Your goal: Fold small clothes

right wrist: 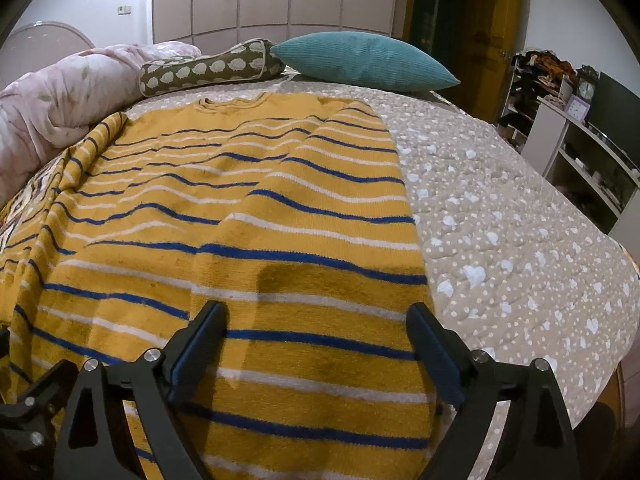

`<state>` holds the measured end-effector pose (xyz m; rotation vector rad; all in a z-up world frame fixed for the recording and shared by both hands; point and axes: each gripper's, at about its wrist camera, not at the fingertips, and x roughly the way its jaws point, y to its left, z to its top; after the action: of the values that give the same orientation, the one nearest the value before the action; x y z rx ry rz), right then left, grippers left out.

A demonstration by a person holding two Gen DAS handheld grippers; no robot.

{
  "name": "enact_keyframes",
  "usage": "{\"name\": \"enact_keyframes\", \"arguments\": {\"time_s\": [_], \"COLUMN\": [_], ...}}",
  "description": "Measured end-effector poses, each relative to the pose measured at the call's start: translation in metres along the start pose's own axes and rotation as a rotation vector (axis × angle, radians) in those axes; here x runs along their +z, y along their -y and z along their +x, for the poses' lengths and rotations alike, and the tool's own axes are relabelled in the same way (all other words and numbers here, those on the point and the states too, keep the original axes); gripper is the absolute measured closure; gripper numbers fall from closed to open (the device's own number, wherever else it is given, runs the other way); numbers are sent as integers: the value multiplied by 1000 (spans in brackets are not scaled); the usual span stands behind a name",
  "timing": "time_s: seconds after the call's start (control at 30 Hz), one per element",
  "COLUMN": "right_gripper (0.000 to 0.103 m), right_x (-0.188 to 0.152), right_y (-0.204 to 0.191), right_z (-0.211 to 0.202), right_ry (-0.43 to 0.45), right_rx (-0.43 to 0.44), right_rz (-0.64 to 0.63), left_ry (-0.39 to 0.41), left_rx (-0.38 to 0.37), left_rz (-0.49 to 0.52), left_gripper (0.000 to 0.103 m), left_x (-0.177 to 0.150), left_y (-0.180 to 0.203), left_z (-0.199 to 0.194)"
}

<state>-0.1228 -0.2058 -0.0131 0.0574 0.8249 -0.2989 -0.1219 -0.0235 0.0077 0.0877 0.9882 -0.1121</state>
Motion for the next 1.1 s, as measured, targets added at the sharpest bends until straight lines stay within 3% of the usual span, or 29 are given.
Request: {"name": "enact_keyframes", "arguments": {"time_s": [0.43,1.1], "right_gripper": [4,4], "right_x": [-9,-10], "right_y": [1,1], "right_z": [3,2], "right_ry": [72,80], "right_rx": [10,9], "right_rz": [-5,-5], "left_ry": [33,42], "left_rx": [16,19], "left_rz": [16,20], "left_gripper": [0,0], "left_x": [-4,-5], "left_y": [2,3], "left_z": [4,3]}}
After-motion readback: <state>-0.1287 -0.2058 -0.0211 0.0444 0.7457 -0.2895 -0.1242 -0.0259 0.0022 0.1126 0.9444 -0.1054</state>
